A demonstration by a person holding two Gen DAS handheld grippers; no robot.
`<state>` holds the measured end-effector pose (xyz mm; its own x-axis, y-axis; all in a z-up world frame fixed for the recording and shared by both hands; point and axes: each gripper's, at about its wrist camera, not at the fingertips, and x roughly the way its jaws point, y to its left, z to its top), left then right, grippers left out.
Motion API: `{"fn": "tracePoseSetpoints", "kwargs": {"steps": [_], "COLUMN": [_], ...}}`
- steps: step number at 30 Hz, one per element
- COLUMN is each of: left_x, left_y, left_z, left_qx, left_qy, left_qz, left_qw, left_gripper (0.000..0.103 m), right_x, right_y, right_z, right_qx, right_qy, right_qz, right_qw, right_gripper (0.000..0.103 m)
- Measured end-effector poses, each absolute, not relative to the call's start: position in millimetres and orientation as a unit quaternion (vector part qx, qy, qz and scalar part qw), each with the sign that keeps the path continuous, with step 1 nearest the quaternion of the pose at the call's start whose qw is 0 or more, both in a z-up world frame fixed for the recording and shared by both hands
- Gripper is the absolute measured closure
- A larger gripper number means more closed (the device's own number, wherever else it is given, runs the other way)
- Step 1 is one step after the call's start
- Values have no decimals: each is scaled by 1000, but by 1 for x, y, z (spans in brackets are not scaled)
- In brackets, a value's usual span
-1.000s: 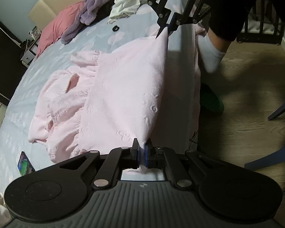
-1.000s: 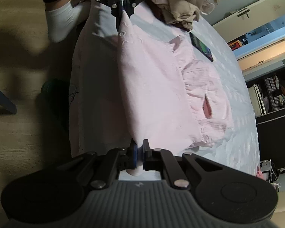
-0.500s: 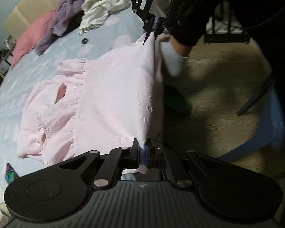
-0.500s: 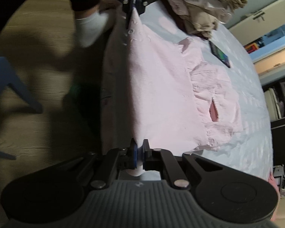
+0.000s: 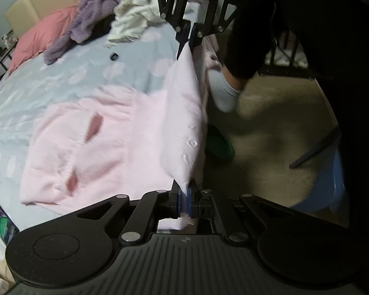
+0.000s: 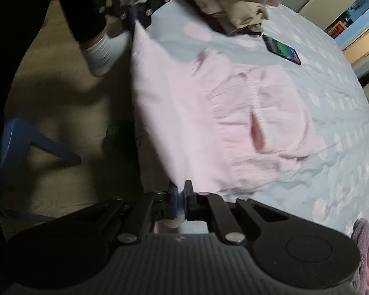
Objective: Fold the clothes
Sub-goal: 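Pinch the dress edge with both tools and lift it, then carry the lifted dress edge with both tools and fold it over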
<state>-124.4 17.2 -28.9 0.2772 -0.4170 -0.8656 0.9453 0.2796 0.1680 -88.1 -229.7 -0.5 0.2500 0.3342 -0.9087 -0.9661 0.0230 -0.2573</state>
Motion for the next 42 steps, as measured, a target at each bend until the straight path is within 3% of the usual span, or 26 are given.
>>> {"fn": "tracePoseSetpoints", "kwargs": {"steps": [17, 29, 42], "left_x": [29, 88, 100], "left_y": [63, 86, 96], "left_z": [4, -30, -22], "left_qx": [207, 133, 111], "left_qy": [410, 466, 448], "left_qz": [-406, -351, -303], "left_qw": [790, 801, 834], "left_gripper": [100, 100, 100], "right_x": [69, 105, 124], "right_y": [-198, -160, -154], "right_z": [31, 12, 3], "right_qx": [-379, -383, -383], "right_qy": [373, 375, 370], "right_qz": [468, 443, 400], "right_qw": [706, 719, 746], "right_gripper": [97, 97, 97]}}
